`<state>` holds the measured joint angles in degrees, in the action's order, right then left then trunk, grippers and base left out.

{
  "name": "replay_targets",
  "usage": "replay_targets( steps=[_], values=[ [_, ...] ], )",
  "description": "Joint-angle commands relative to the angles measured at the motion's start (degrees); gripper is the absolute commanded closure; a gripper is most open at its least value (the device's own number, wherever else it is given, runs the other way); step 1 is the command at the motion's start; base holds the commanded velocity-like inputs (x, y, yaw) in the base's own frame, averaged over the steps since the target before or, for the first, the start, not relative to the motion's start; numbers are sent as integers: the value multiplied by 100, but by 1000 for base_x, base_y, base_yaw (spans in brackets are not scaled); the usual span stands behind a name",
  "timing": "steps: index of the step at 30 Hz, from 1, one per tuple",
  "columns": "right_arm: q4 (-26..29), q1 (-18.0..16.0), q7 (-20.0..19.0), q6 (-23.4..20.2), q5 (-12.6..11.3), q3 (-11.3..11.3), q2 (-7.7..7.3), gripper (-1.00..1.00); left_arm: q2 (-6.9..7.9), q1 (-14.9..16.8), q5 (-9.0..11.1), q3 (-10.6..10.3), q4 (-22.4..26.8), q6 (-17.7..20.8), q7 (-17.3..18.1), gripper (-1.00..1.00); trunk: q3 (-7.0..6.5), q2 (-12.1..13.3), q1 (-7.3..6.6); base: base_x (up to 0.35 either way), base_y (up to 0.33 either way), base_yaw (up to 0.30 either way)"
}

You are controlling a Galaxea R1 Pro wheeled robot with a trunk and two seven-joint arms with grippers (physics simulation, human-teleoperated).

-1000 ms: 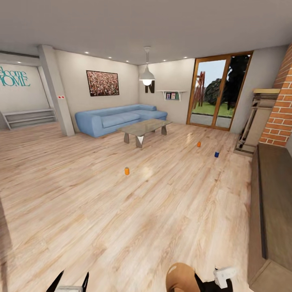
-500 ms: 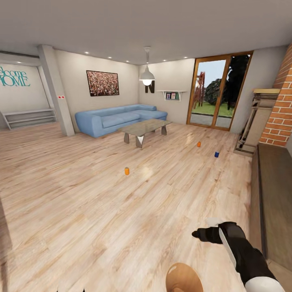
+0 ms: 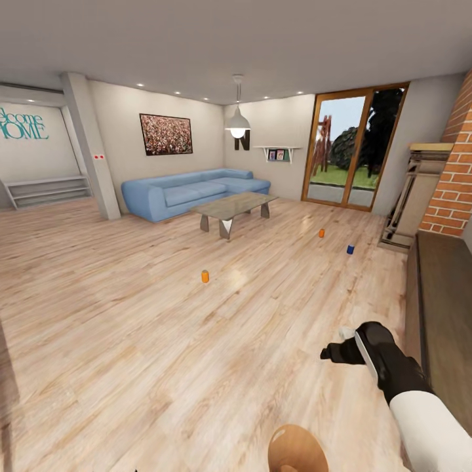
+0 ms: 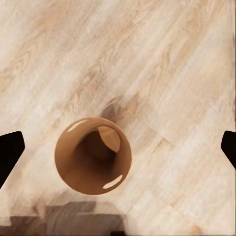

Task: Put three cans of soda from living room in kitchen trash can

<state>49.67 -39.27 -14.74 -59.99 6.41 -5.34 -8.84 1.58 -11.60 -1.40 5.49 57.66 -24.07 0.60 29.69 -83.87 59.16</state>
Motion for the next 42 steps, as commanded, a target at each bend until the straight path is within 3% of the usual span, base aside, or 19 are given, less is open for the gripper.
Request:
replay_targets(
  steps=[1, 10, 16, 23, 34, 42],
  values=[
    [-53, -22, 1, -1, 12, 0, -36, -100, 0, 0, 0, -1, -2, 2, 4, -100, 19, -42, 23, 0, 0, 0],
    [-548, -95, -74, -1, 26, -54, -565, -100, 5, 4, 4, -13, -31, 7, 17, -100, 180, -403, 220, 0, 0, 0],
    [-667, -104, -92, -1, 18, -30, -662, -100, 3, 7, 6, -13, -271, 7, 19, -100, 288, -643, 352, 0, 0, 0],
    [-710, -106, -76, -1, 18, 18, -658, -100, 1, 9, 7, -13, -415, 7, 19, -100, 413, -924, 506, 0, 0, 0],
    [-722, -107, 6, -1, 51, 39, -458, -100, 0, 9, 8, -13, -455, 7, 19, -100, 611, -1365, 747, 0, 0, 0],
    [-716, -107, 25, -1, 115, 95, -151, -100, 0, 9, 8, -13, -451, 1, 19, -100, 755, -1686, 923, 0, 0, 0]
  ],
)
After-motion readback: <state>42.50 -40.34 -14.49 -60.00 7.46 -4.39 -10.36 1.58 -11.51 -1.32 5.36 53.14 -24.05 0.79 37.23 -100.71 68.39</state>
